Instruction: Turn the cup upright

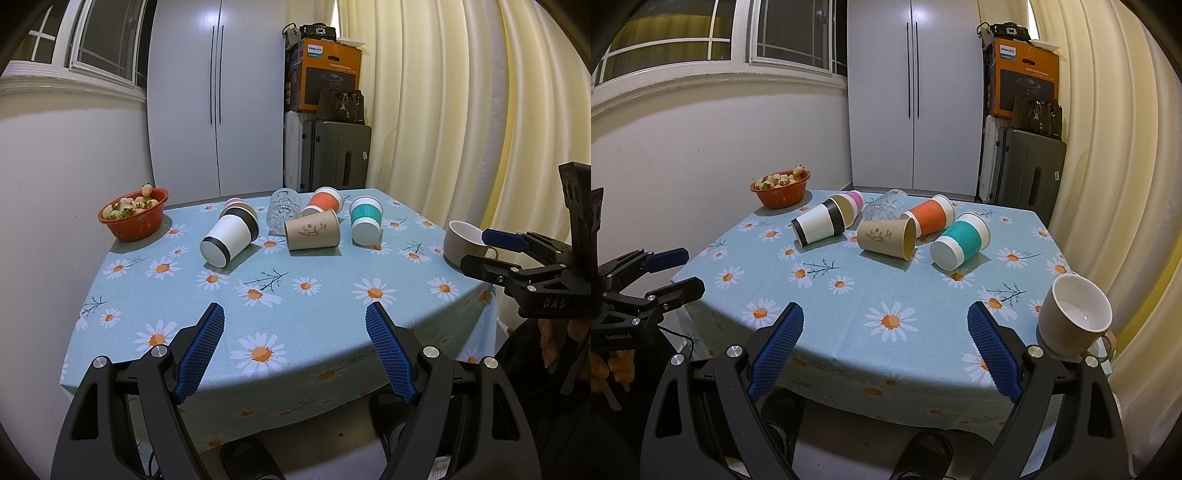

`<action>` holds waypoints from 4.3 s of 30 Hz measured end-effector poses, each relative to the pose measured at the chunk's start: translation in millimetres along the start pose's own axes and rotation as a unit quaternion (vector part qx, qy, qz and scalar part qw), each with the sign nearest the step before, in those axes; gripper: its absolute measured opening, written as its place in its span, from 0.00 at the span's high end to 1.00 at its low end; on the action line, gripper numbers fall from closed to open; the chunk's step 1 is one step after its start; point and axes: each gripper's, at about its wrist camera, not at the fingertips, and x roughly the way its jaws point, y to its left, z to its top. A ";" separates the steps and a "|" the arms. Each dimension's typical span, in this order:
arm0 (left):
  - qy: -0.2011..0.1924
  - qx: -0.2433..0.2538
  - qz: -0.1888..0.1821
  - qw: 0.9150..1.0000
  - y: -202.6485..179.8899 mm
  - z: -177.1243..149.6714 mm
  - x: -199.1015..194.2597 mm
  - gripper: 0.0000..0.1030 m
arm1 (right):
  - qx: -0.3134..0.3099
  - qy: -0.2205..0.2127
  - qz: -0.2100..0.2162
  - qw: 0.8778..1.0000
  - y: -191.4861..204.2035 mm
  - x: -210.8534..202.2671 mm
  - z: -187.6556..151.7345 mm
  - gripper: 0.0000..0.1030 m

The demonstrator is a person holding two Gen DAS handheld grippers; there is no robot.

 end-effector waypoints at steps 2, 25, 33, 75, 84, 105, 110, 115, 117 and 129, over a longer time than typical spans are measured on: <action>0.000 0.000 0.000 1.000 0.1 0.0 0.0 0.25 | 0.000 0.000 -0.001 1.000 0.2 0.6 0.7 0.13; 0.017 -0.014 -0.018 1.000 1.2 4.4 4.4 0.25 | 0.010 0.026 0.004 1.000 -1.4 10.3 3.0 0.13; 0.045 -0.019 -0.044 0.998 20.4 29.4 23.4 0.25 | 0.028 0.056 0.031 0.998 -10.7 32.0 17.6 0.13; 0.340 0.127 -0.026 0.931 101.9 127.5 303.9 0.27 | 0.061 0.154 0.165 0.972 -27.0 161.5 88.5 0.13; 0.351 0.133 -0.024 0.927 100.5 120.7 311.7 0.38 | 0.064 0.153 0.165 0.972 -30.1 158.6 89.7 0.13; 0.330 -0.028 -0.093 0.939 85.7 129.9 238.0 0.38 | 0.123 0.149 0.195 0.962 -50.9 142.8 88.3 0.13; 0.320 -0.127 -0.126 0.931 78.3 120.4 214.5 0.38 | 0.155 0.144 0.213 0.954 -63.2 129.8 91.0 0.13; 0.322 -0.196 -0.123 0.918 67.4 98.9 199.9 0.38 | 0.157 0.149 0.209 0.954 -68.1 113.9 96.6 0.13; 0.323 -0.228 -0.123 0.910 65.6 89.8 200.2 0.38 | 0.156 0.155 0.204 0.954 -69.4 109.6 95.9 0.13; 0.331 -0.295 -0.108 0.890 26.5 55.2 209.9 0.38 | 0.173 0.181 0.212 0.945 -76.2 100.4 76.4 0.13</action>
